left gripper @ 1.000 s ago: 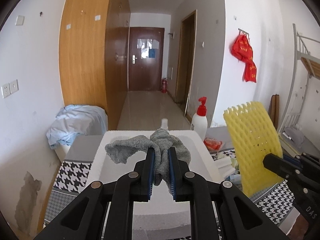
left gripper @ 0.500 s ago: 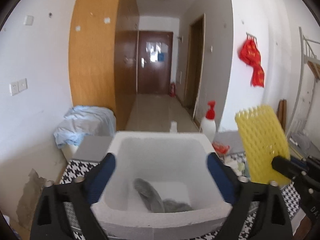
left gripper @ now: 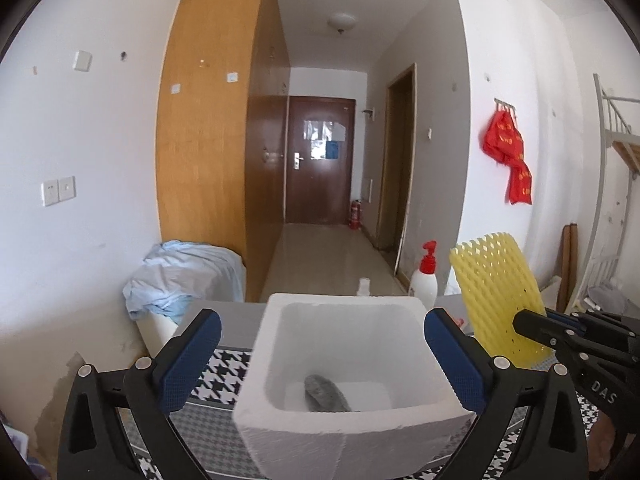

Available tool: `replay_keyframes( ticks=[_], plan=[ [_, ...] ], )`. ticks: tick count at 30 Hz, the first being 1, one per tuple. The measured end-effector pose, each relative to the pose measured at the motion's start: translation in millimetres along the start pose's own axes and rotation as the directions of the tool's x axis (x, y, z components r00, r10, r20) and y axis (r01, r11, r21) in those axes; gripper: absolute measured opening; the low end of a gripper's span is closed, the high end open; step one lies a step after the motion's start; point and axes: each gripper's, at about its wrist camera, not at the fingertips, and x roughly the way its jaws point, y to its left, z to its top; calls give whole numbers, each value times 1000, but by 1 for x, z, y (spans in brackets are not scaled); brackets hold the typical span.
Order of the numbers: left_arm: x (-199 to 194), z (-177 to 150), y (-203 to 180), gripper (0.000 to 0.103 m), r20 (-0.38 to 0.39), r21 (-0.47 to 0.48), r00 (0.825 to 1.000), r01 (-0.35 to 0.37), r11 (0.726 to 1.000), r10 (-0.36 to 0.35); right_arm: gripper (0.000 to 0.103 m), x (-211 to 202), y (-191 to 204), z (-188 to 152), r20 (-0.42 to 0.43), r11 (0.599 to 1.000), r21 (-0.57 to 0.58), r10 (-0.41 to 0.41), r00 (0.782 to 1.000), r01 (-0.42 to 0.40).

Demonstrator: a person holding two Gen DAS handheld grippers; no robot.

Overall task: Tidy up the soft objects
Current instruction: 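Carry the yellow net over the foam box with the right gripper and release it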

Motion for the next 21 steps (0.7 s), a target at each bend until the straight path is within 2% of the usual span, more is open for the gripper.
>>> replay_keyframes(
  ticks=[5, 14, 21],
  plan=[
    [-4, 0, 9, 102, 9, 1, 999, -37, 999, 37, 13, 3, 7, 3, 4, 1000, -13, 10, 1000, -10],
    [-15, -6, 30, 102, 16, -22, 998, -62, 998, 62, 13, 9, 25, 6, 2, 999, -40, 31, 1000, -31],
    [-24, -10, 45, 102, 34, -34, 993, -115, 993, 116, 13, 18, 36, 10, -7, 998, -51, 45, 999, -45]
  ],
)
